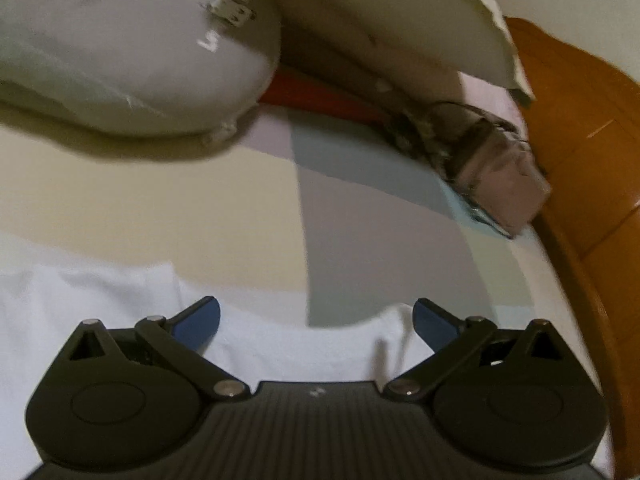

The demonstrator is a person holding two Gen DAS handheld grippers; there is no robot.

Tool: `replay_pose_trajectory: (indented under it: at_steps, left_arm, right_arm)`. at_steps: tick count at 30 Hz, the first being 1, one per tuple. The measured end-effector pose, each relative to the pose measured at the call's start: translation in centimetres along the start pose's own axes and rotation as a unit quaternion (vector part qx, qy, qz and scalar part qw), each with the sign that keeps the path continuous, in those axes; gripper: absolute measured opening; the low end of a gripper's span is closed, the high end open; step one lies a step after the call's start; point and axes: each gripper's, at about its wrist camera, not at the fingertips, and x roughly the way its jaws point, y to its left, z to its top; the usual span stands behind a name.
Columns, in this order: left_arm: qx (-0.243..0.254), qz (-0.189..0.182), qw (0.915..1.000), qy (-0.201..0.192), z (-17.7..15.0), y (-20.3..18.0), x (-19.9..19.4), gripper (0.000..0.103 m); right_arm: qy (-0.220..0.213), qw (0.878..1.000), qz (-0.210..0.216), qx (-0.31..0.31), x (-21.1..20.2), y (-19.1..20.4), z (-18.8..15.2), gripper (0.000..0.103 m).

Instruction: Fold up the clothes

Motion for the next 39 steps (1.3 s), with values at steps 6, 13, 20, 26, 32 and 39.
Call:
replay_pose_trajectory:
  at_steps: [6,13,20,26,32,39]
  left_arm:
    - [-0.006,0.013,0.9998,0.011,0.3,-1.5,-5.3,0.101]
    - [0.028,0.052,0.998,0.022,-0.1,-2.4,-16.3,0.102]
    - [0.024,0.103,0.9938,-0.034,-11.3,-0.1,-20.7,0.102]
    - [0.049,0.117,0.9903,-0.056,-19.7,0.5,-20.5,0.102]
    - [0.096,0.115,0.9856,-0.078,-22.7,0.5,-20.9,0.102]
    - [0.122,0.102,0.9836,-0.086,-23.3,0.7,-21.1,0.102]
  right_arm:
    - [-0.009,1.0,-0.013,0.001,-0.5,0.5,0.5,0.103]
    - [-0.007,0.999,-0.051,-0.014,0.3,1.8,1.0,0.103]
    - [-0.013,0.994,-0.1,-0.036,0.3,3.0,-0.1,0.103]
    - [-0.056,0.988,-0.124,-0.068,-3.3,4.8,-4.9,0.103]
    - [-0.047,0.988,-0.122,-0.085,-4.7,5.8,-6.6,0.103]
    - [-0.003,0.984,-0.163,-0.073,-2.9,5.0,-7.8,0.103]
